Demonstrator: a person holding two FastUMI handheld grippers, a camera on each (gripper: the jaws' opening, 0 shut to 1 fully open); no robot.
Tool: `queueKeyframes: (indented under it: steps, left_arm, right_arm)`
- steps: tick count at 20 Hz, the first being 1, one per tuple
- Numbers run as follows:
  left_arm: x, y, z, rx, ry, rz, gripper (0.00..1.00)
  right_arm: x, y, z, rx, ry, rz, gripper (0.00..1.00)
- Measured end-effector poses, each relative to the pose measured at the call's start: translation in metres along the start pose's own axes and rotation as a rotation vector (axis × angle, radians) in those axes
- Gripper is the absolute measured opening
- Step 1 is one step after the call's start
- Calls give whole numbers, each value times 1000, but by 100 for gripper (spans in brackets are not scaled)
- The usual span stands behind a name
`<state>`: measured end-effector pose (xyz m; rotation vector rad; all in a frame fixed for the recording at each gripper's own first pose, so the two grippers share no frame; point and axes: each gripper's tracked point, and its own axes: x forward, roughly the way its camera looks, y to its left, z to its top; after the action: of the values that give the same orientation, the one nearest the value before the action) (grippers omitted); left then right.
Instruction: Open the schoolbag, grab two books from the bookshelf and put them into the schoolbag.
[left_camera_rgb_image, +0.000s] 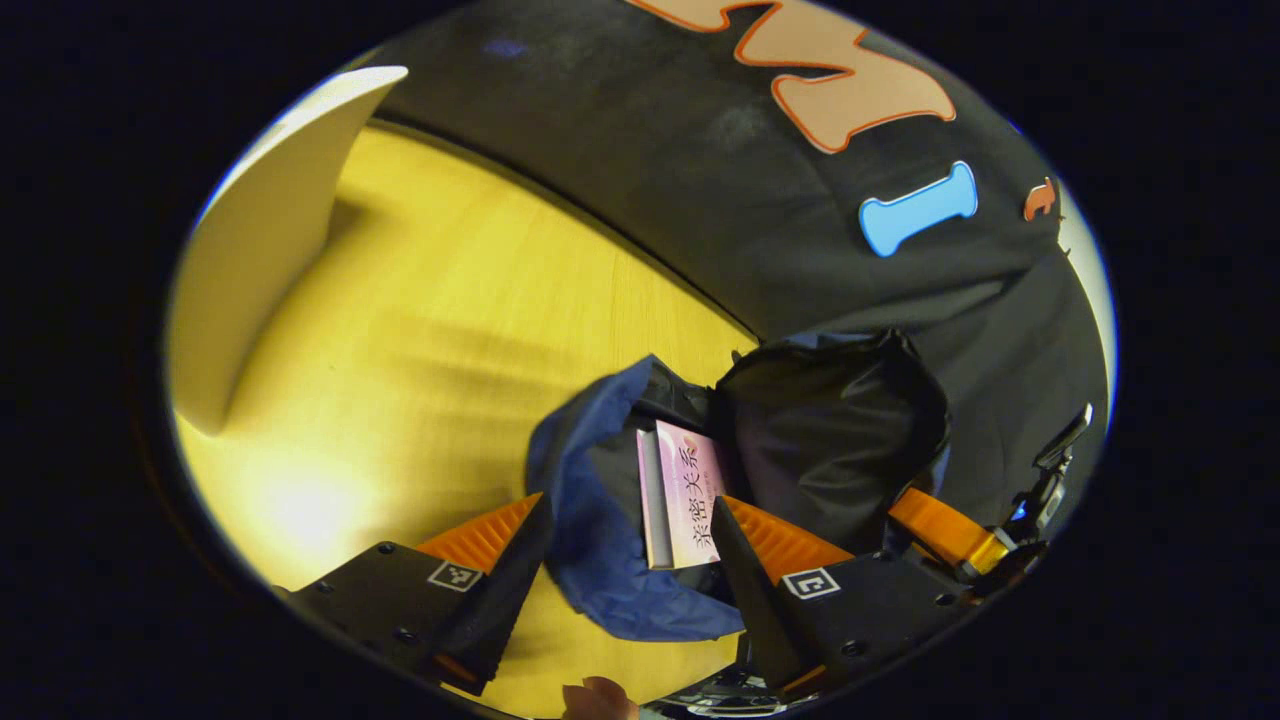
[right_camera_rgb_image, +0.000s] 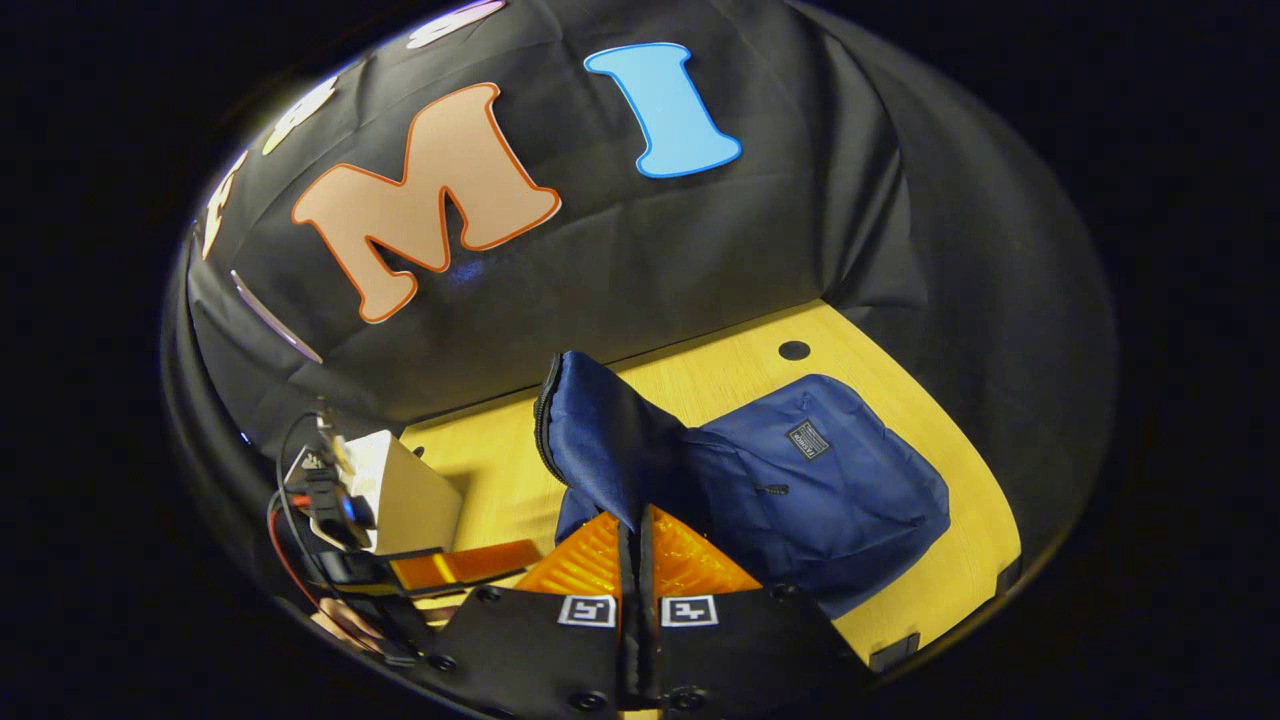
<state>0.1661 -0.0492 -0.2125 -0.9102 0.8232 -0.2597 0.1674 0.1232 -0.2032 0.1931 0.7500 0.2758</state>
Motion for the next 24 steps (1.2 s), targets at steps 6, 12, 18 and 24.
queueKeyframes:
  steps: [6, 12, 18, 24]
  left_arm:
    - [-90, 48, 80, 93, -165, 73, 93]
    - [-187, 104, 149, 275, -323, 226, 93]
    - [-281, 140, 203, 415, -482, 347, 92]
    - [-366, 191, 235, 447, -588, 448, 91]
  right_arm:
    - [-2, -2, 3, 22, -13, -5, 3]
    - [-2, 0, 2, 21, -16, -12, 3]
    - [-2, 2, 1, 15, -14, -24, 3]
    - [-2, 3, 3, 4, -16, -40, 3]
